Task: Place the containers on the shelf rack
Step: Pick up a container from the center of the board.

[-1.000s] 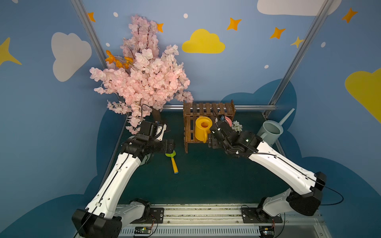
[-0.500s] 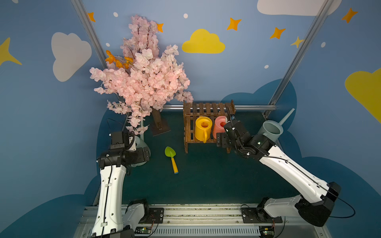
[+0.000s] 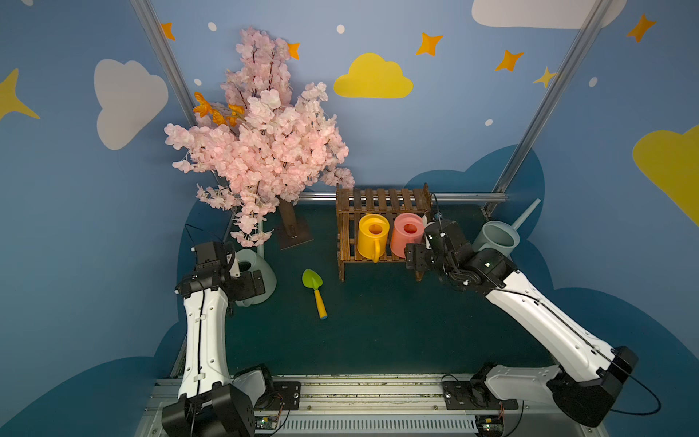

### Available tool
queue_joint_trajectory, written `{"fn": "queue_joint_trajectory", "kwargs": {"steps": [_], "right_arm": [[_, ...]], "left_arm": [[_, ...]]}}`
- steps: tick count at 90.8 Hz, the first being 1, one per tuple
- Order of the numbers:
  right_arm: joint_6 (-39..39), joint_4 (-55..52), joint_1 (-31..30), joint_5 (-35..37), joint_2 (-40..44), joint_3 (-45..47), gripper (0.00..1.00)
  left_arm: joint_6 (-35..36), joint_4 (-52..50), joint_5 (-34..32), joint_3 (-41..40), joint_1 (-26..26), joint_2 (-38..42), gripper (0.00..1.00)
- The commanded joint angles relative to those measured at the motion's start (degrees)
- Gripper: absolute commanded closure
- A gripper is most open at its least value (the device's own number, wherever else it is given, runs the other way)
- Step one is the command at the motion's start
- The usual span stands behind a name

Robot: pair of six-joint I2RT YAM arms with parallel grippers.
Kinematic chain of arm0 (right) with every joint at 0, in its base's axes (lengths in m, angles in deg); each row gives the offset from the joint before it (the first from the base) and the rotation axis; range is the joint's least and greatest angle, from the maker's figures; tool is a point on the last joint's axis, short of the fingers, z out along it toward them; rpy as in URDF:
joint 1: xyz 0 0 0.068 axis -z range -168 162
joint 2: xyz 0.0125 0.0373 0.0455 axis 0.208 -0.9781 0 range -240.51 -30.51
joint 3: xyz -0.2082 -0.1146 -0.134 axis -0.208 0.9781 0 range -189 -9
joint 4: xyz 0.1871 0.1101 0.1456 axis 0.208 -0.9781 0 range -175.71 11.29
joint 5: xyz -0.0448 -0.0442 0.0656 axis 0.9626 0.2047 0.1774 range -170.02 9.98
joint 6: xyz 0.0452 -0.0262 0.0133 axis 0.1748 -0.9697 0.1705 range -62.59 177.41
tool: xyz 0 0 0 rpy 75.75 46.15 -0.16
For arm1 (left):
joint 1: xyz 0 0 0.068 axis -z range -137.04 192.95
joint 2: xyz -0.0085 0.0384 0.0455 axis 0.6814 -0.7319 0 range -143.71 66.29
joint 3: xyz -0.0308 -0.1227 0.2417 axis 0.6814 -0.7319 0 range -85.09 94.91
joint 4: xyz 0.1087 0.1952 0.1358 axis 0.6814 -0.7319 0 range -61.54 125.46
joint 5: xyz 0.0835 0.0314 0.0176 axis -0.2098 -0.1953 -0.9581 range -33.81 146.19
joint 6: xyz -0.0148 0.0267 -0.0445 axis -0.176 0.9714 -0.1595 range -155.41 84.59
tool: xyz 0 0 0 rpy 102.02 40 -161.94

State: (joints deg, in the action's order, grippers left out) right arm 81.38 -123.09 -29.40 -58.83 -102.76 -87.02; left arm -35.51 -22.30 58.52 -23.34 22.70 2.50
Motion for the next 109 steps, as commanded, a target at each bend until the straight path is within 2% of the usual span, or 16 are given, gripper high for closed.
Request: {"fn": "queue_joint_trajectory", "kwargs": {"steps": [1,24,38,47,54,63,82,109], "right_arm": [[-0.57,1.29,0.79,-0.99,2.16,1.29,0.08],[-0.42,2.76,1.94,-4.49,3.42,3.34,0.08],[0.29,3.17,2.12,-4.85,4.47,4.42,0.08],[0.92,3.61,2.25,-4.84,5.32,5.48,0.08],[1.29,4.29,2.37,-4.99,5.66,6.33,0.08],[1.58,4.73,2.47,-5.30,5.72,6.96,0.08],[2.14,4.92,2.47,-5.89,5.62,7.25,0.08],[1.92,4.83,2.57,-6.24,6.52,8.14,0.08]], "left_arm": [[1.89,5.75,-1.86,-1.19,-0.29,-0.13,0.00],[4.58,15.48,-1.27,-7.00,-0.27,-3.09,0.00],[4.39,24.25,5.19,-11.79,-0.25,-2.03,0.01],[2.33,28.15,7.35,-12.73,0.00,-1.44,0.06],[1.15,29.65,7.43,-12.76,0.52,-1.47,0.13],[0.05,30.29,7.06,-12.55,1.96,-2.40,0.17],[-3.55,30.25,-1.45,-13.58,7.78,-2.30,0.17],[-13.70,34.25,-10.35,-22.24,13.90,2.81,0.18]]}}
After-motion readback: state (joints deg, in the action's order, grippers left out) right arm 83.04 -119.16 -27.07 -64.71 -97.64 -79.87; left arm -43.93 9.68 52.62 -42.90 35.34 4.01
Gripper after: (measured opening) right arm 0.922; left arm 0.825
